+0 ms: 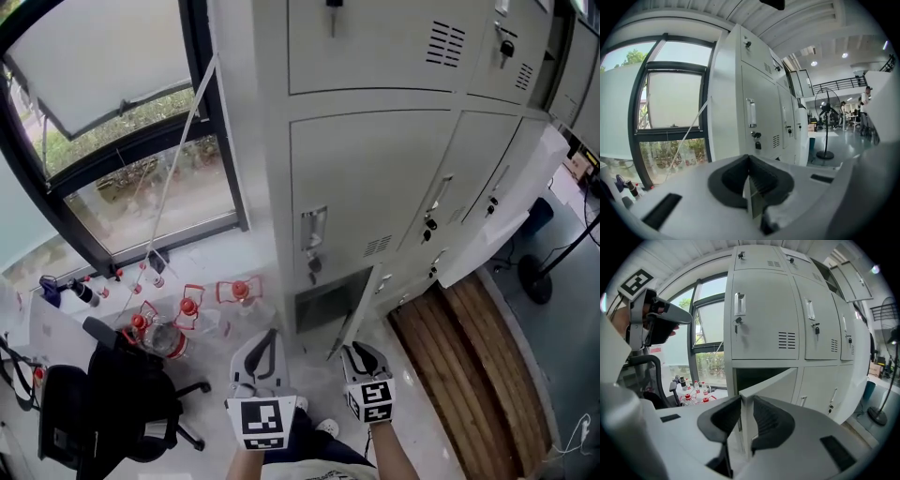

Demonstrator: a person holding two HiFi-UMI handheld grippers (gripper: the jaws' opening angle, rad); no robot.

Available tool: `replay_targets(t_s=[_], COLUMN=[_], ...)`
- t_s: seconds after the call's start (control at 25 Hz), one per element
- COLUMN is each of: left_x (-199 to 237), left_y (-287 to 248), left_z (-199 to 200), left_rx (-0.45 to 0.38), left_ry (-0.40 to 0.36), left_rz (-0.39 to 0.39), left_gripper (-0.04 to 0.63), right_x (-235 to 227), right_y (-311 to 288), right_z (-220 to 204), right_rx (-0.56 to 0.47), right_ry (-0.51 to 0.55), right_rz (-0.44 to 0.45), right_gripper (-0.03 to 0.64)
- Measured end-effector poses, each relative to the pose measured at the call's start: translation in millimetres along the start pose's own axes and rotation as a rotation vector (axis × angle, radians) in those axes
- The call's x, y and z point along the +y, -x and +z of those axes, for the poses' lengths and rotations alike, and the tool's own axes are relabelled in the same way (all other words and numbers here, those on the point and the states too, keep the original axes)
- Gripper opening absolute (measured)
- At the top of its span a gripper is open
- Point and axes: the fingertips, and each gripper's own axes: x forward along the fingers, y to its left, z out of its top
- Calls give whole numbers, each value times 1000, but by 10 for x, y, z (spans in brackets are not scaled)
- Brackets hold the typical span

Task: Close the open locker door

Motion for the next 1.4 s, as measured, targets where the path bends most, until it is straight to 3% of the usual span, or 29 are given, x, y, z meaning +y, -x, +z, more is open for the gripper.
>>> replay_targets(t_s=[0.4,0.92,1.4], left_x=[446,718,1050], left_y=[5,-44,-68], left_z=[-81,-67,-77], left_rx=[10,9,10], left_ry=[32,78,60], left_rz=[71,132,192], left_gripper=[2,2,2], right_x=[236,399,504], right_y=[-315,-663,-1003], right_z=[140,288,447], right_rx=[-10,-12,-12], right_ry=[9,36,51], right_rz=[36,85,132], right_gripper=[84,77,72])
